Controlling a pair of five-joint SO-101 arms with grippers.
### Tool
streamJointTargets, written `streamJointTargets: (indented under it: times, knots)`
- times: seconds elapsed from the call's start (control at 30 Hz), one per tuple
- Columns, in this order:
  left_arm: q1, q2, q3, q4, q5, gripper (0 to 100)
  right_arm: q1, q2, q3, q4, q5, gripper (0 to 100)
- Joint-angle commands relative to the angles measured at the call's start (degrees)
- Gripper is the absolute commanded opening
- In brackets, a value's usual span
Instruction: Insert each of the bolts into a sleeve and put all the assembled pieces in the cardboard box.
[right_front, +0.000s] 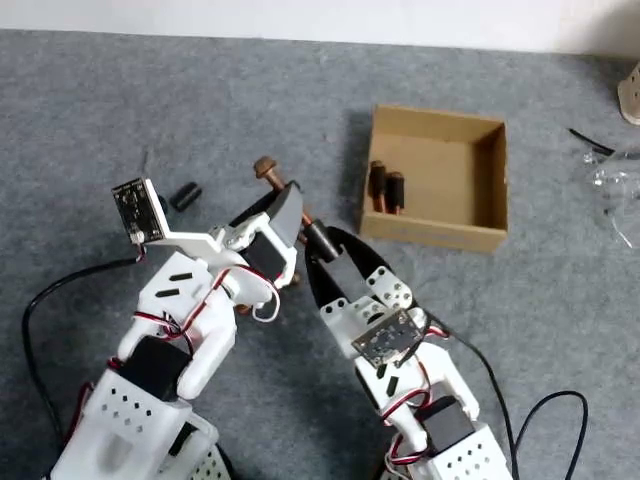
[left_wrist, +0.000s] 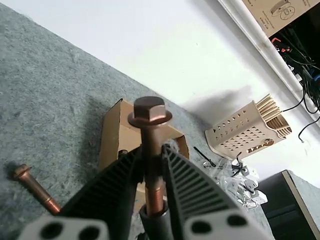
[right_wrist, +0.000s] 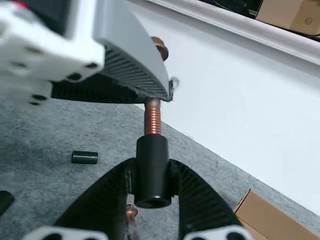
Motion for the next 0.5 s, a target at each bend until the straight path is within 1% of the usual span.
streamJointTargets:
  times: [0.0, 0.1, 0.3, 0.37, 0.47]
  knots:
    - [2.5, 0.7, -1.6, 0.4, 0.3, 1, 0.5, -1.1, -0.5, -2.4, 0.7, 0.4]
    - [4.7, 0.7, 0.4, 0.4, 0.4, 1, 1.6, -1.2, -0.1, -2.4, 0.6, 0.4]
    - [5.8, 0.7, 3.6, 0.4, 0.4, 1, 2.7, -1.2, -0.4, -2.5, 0.4, 0.4]
    - [7.2, 0.7, 3.7, 0.4, 0.4, 1, 2.6, -1.2, -0.5, -2.5, 0.4, 0.4]
    - [7.2, 0.7, 3.7, 0.5, 0.2, 1, 2.5, -1.2, -0.5, -2.5, 0.3, 0.4]
